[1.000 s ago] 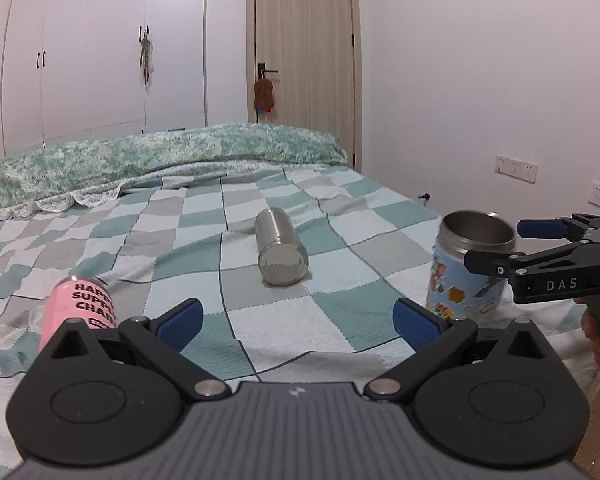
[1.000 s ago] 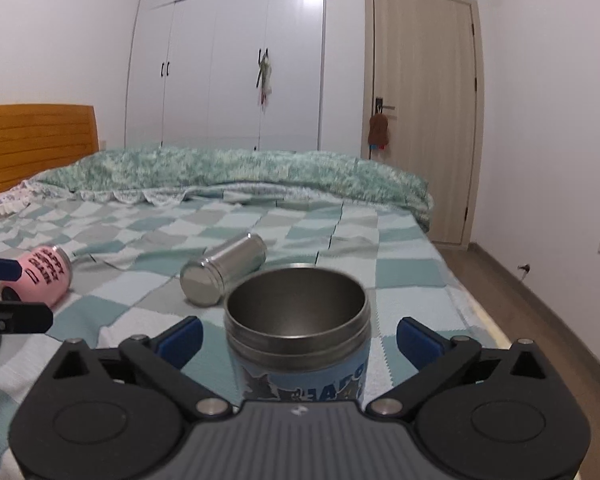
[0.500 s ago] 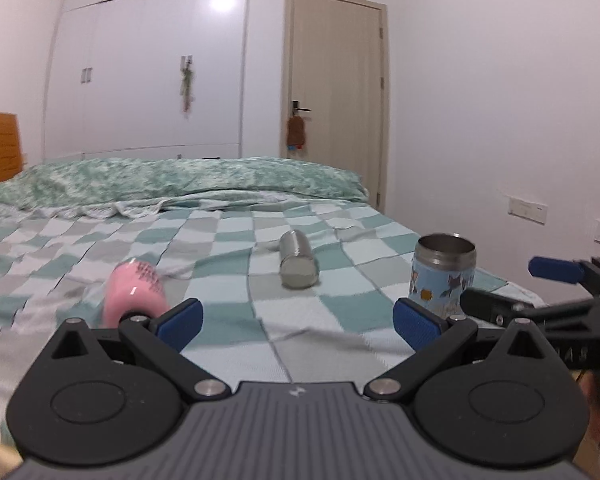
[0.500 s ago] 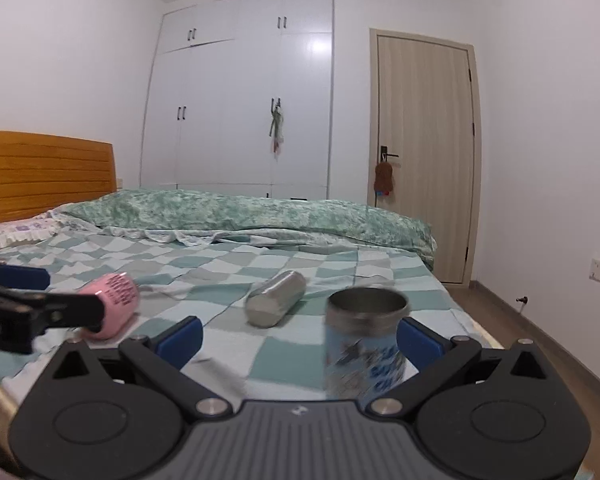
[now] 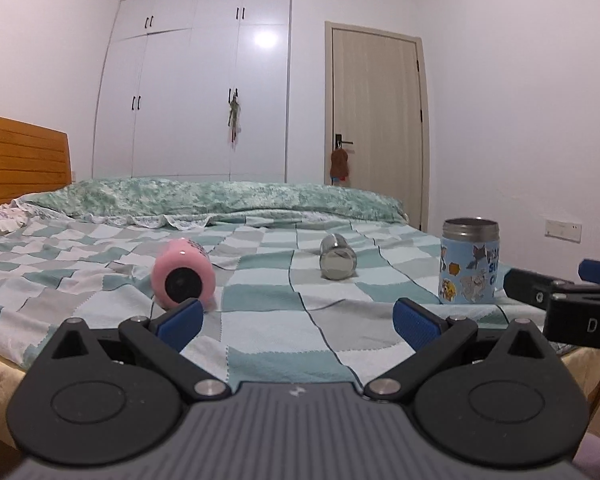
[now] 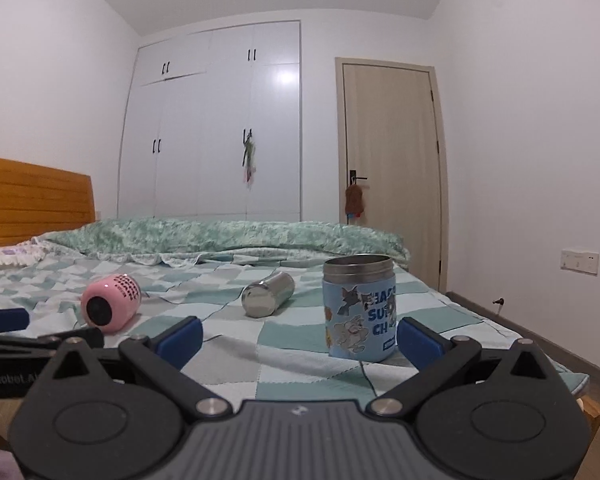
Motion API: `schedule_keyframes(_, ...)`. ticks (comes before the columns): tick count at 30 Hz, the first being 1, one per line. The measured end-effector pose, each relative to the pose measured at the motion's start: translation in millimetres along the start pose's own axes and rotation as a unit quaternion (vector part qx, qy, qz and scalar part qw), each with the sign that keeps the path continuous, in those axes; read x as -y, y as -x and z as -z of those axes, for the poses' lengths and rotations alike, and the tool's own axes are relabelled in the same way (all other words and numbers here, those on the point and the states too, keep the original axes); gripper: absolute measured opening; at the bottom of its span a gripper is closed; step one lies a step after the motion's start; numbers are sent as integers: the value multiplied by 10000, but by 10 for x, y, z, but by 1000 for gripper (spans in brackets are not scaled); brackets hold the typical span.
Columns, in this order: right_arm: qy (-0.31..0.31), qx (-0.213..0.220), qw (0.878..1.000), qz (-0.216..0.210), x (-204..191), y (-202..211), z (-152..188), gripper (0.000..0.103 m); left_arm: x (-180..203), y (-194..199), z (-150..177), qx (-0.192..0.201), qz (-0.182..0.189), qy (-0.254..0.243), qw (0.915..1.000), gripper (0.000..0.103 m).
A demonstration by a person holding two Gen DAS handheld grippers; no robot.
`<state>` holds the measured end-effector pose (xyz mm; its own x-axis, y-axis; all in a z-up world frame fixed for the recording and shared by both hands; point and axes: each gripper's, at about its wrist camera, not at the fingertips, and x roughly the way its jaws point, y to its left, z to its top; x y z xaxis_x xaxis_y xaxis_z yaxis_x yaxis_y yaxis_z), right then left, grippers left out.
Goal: Flip cup upright
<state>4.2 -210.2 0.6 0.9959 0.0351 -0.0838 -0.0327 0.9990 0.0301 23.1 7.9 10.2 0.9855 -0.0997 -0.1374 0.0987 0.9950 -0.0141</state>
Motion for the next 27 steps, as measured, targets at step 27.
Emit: schedule_keyframes(27,38,5,10000,5,-29,-19,11,103,-22,17,29,15,13,53,10000,103)
